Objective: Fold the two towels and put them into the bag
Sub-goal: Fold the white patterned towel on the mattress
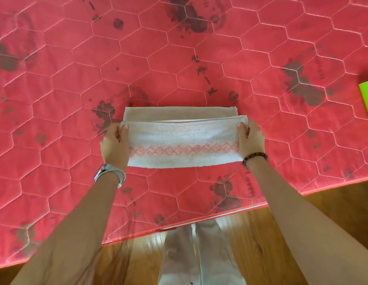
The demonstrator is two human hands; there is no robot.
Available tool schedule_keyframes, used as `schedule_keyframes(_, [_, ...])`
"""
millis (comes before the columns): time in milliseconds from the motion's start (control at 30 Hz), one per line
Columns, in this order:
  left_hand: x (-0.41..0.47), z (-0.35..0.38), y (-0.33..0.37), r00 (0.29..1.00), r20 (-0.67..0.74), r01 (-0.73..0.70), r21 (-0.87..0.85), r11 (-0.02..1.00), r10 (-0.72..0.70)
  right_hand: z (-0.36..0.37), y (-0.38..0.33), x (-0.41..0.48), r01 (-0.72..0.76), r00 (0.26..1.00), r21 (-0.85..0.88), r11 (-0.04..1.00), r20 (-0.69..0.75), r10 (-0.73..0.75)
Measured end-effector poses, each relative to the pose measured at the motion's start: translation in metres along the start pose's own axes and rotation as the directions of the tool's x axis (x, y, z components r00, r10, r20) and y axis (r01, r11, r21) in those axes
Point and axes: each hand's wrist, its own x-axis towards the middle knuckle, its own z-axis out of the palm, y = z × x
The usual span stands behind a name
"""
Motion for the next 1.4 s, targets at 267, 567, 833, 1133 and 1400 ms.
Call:
schedule_keyframes(267, [0.042, 0.022, 0.005, 0.999, -0.024, -0.04, 0.158, 0.987, 0.044, 0.012, -0.004, 0.039, -0.074, 0.997, -0.063, 0.995, -0.025, 0.072])
schedule_keyframes(567, [0.065, 0.033, 0.003, 0.999, -0.042, 0.032, 0.24, 0.97, -0.023, 0.017, -0.008, 0.049, -0.051, 0.999, -0.126, 0.991, -0.014, 0.05])
schedule_keyframes(833, [0.055, 0.038, 0.006, 0.979, -0.172, -0.09, 0.135, 0.987, 0.113, 0.012, -0.01, 0.047, 0.053, 0.995, -0.029, 0.998, -0.088, -0.056])
schedule_keyframes(1133, [-0.026, 0.099, 0.026, 0.704, 0.378, -0.701, 0.235, 0.673, 0.601, 0.066, -0.032, -0.007, 0.587, 0.809, -0.255, 0.768, 0.147, -0.569])
schedule_keyframes(1400, [-0.024, 0.113, -0.013, 0.655, 0.513, -0.755, 0.471, 0.455, 0.556, 0.107, 0.0, -0.01, 0.644, 0.762, -0.526, 0.556, 0.37, -0.532])
